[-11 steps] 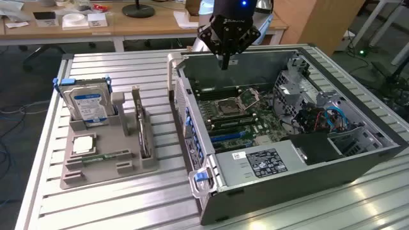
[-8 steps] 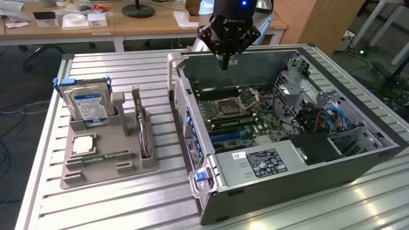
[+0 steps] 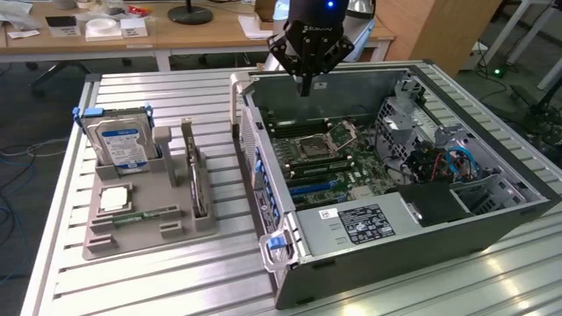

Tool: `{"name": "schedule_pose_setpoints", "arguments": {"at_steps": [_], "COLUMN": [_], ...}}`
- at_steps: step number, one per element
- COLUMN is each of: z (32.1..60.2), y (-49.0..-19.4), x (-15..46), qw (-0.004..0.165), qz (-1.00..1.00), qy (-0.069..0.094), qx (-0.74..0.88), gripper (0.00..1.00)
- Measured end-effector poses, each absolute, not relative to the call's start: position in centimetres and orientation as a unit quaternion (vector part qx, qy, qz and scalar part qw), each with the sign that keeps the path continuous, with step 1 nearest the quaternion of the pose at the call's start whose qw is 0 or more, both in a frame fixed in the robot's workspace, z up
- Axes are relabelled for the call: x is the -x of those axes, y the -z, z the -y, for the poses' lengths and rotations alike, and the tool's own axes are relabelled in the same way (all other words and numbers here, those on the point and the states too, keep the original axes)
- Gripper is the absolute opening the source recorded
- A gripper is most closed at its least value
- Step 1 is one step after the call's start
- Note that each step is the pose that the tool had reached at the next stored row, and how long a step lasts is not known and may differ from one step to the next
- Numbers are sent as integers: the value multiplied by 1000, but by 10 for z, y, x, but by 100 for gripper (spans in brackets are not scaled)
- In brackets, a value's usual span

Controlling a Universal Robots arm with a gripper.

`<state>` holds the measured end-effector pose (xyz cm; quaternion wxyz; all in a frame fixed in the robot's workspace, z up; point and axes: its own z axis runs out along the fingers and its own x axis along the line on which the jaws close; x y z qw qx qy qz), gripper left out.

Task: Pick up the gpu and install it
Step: 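Reach for the gpu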

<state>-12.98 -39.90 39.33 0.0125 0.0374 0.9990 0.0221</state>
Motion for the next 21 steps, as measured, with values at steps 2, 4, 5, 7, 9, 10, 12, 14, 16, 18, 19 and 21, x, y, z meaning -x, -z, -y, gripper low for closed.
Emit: {"name": "schedule_pose_setpoints", "arguments": {"at_steps": [2,4,5,7,9,10,12,14,16,18,19,21], "z": [399,399,399,399,399,399,399,399,399,399,399,399], "y": [-393,-393,-393,-393,-393,-393,-393,-393,-393,-393,-393,-393], "x": [133,136,138,141,145,148,151,155,159,163,165,169], "qw": [13,12,12,12,13,12,12,12,12,12,12,12], "qz": [-999,-999,-999,-999,-999,-999,-999,-999,-999,-999,-999,-999], "qy": [-22,-22,-22,-22,-22,-22,-22,-22,-22,-22,-22,-22], "qx": [-37,-37,-37,-37,-37,-37,-37,-37,-37,-37,-37,-37], "gripper": [10,10,10,10,10,10,10,10,10,10,10,10]}}
